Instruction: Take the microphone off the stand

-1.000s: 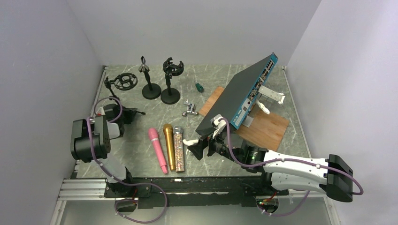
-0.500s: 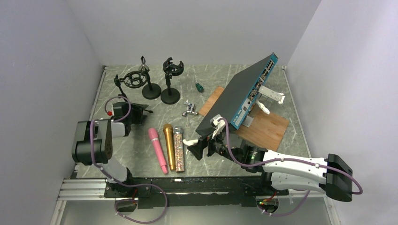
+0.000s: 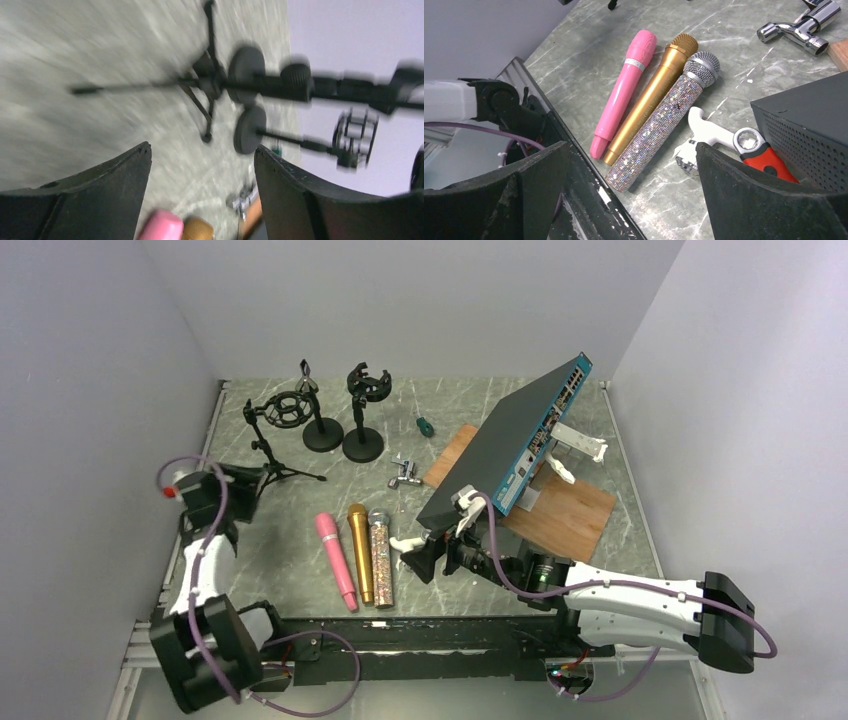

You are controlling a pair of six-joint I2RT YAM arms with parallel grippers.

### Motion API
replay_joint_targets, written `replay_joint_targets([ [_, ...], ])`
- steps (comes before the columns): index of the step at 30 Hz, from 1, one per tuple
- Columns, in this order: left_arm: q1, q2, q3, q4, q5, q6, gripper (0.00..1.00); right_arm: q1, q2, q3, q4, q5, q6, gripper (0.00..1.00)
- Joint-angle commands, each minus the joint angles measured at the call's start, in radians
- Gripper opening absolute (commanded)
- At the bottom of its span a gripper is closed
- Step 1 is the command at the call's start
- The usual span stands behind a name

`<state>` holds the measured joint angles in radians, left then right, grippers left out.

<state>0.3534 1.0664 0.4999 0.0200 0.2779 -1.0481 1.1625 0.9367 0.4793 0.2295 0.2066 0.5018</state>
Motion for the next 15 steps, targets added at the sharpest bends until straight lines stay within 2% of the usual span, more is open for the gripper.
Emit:
replay_joint_targets([
  [1,0.204,-0.031,0.012,-0.069,-0.044,0.059,0.75,-0.016,-0.043,-0.017,-0.020,0.083,0.043,1.00],
  [4,0.247,0.045,0.042,-0.001,-0.054,0.041,0.61,-0.015,-0.032,-0.010,-0.011,0.073,0.044,1.00],
  [7,0.248,0.174,0.061,0.171,-0.022,0.040,0.36,-0.015,-0.020,-0.002,-0.016,0.057,0.051,0.99],
  [8,0.247,0.225,0.089,0.197,-0.006,0.056,0.32,-0.016,-0.019,-0.001,-0.018,0.056,0.053,0.99],
  [12,0.245,0.485,0.205,0.210,0.119,0.073,0.20,-0.015,-0.023,-0.011,-0.004,0.064,0.054,1.00],
  [15,0.245,0.589,0.220,0.263,0.157,0.060,0.19,-0.015,-0.015,0.000,-0.011,0.066,0.052,1.00],
])
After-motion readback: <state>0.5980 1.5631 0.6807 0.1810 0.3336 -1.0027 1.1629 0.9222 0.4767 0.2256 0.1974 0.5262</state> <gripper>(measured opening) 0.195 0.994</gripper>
